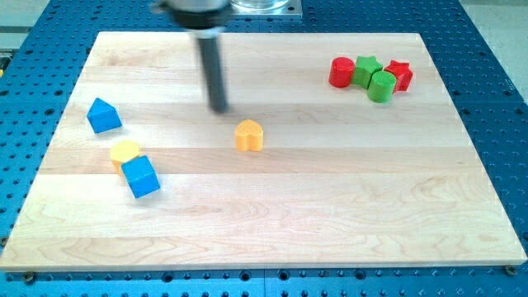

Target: Push the heart into the hexagon

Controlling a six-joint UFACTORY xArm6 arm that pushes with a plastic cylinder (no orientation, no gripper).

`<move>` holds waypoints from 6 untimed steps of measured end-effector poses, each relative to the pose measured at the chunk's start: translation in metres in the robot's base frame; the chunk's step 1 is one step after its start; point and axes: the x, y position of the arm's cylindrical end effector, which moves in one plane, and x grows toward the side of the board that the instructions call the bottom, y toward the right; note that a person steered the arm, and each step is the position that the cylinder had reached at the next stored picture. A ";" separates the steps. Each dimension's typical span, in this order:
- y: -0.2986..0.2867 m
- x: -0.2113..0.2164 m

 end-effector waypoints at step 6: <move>-0.140 0.083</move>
